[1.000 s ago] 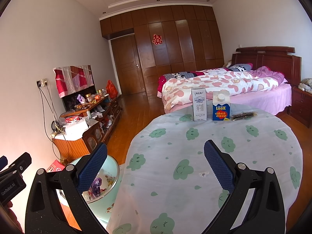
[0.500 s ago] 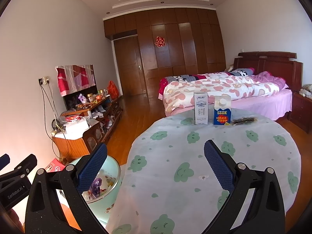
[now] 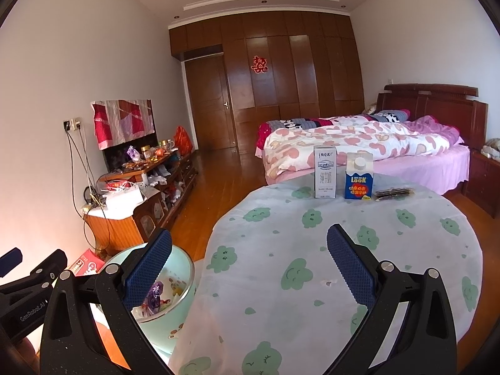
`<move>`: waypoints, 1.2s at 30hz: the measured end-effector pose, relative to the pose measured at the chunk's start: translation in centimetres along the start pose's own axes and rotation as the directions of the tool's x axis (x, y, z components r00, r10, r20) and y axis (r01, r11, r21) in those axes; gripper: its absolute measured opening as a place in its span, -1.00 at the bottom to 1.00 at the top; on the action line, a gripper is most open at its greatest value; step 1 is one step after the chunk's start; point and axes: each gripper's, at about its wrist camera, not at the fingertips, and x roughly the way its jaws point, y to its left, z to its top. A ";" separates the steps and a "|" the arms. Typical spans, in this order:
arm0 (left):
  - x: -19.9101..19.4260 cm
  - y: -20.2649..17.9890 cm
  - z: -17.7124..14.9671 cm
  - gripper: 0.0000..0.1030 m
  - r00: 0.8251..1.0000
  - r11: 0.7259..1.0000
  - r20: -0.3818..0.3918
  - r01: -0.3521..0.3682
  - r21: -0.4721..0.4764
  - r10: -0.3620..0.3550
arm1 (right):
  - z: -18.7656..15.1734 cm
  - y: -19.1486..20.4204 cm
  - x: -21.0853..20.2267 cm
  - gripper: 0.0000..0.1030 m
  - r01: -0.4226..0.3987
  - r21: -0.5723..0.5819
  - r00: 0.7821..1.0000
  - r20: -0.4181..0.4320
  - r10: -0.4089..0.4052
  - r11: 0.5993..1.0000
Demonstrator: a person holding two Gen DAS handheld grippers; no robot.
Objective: Collect trash
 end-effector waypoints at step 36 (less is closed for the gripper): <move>-0.5 0.2 0.0 0.88 1.000 1.000 0.006 0.008 -0.015 -0.008 | -0.4 -0.1 0.0 0.90 -0.003 -0.001 1.000 -0.003 0.003 1.000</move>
